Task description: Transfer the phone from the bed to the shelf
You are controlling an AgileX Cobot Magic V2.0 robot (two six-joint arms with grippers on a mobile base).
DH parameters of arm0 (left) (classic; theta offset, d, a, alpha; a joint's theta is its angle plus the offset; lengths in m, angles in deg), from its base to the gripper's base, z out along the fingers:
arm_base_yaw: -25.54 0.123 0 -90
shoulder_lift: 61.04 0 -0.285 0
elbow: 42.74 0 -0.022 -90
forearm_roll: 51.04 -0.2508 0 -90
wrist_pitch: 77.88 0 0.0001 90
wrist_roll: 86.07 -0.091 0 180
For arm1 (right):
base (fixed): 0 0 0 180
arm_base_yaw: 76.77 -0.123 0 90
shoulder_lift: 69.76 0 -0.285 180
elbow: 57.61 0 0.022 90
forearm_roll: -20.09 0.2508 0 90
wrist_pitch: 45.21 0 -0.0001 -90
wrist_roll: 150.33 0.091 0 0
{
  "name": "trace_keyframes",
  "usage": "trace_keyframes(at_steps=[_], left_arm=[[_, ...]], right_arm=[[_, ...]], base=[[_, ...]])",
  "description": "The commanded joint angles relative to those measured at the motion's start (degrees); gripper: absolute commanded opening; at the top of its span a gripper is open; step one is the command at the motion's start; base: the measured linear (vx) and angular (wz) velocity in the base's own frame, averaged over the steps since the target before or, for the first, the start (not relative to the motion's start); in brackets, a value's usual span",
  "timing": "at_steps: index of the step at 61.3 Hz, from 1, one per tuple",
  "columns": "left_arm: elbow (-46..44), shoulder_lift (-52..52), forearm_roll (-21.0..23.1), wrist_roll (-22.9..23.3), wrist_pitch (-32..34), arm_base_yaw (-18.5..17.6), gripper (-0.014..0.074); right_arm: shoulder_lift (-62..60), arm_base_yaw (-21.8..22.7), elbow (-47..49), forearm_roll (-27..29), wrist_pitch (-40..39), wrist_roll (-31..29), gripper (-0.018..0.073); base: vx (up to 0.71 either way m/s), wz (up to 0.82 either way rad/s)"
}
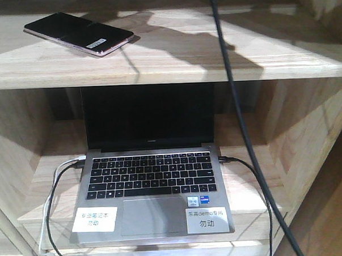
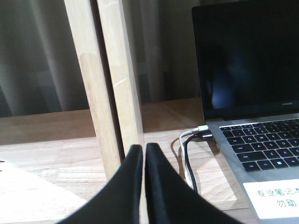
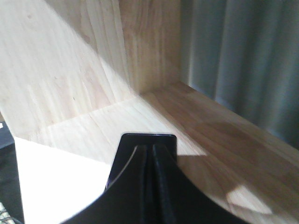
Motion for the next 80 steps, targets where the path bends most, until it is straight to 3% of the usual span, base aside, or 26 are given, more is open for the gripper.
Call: trace_keyframes(at_steps=[1,14,28,57,80], left_arm=[[-1.5,-0.6,0.3,0.2,4.2,-0.1,0.0001],[-1.5,-0.6,0.3,0.2,4.2,-0.1,0.0001],[-1.5,-0.6,0.3,0.2,4.2,-0.1,0.0001],[-1.5,-0.6,0.3,0.2,4.2,-0.1,0.0001],[-1.5,-0.6,0.3,0.2,4.2,-0.1,0.0001]], right_arm=[[-6.5,-0.6,-6.0,1.3,-8.9,-1.7,-0.0003],[-17.4,-5.4,-23.2,1.7,-20.8,-11.2,-0.0003],[-28.3,-8.5,-38.9,1.7,-30.1,-12.7,-0.0003],[-50.1,-8.5,-67.1,1.9,-37.0,-12.6,-0.0003],[-69.2,-8.5,-84.5,3.1,-37.8,-12.2,-0.0003]], base=[[0.0,0.0],[0.0,0.0],[0.0,0.0],[0.0,0.0],[0.0,0.0]])
